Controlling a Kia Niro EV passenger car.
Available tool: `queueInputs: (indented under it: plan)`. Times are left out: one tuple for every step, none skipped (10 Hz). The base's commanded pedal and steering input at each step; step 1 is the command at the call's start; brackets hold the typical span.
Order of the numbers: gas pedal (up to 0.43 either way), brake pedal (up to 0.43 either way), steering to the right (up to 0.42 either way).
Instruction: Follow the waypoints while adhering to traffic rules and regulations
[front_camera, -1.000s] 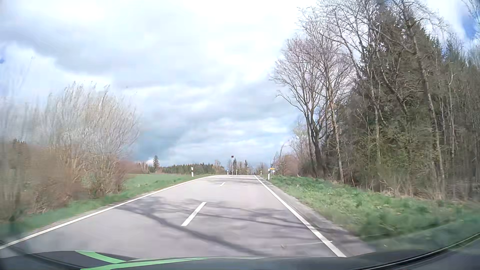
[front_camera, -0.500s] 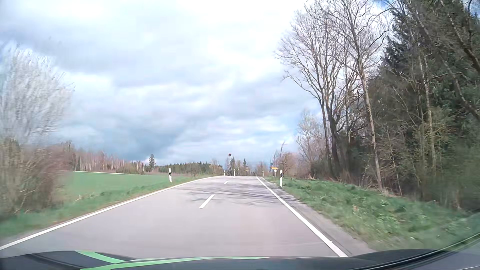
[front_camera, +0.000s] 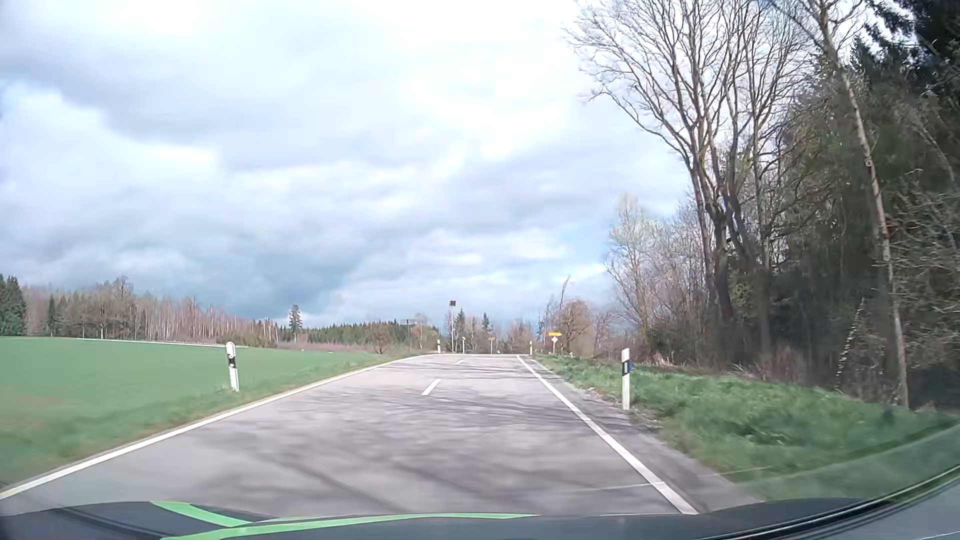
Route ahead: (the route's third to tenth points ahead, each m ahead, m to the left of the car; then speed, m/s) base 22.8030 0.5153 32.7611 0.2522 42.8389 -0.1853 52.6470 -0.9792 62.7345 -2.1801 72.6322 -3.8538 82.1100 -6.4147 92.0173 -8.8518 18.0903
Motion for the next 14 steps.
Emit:
queueInputs:
  plan:
    - [0.169, 0.0, 0.004]
    - [0.169, 0.0, 0.004]
    - [0.157, 0.0, 0.004]
    - [0.157, 0.0, 0.004]
    - [0.157, 0.0, 0.004]
    - [0.157, 0.0, 0.004]
    - [0.15, 0.0, 0.004]
    - [0.15, 0.0, 0.005]
    - [0.15, 0.0, 0.007]
    - [0.15, 0.0, 0.008]
    - [0.15, 0.0, 0.008]
    - [0.15, 0.0, 0.008]
    - [0.15, 0.0, 0.009]
    - [0.15, 0.0, 0.01]
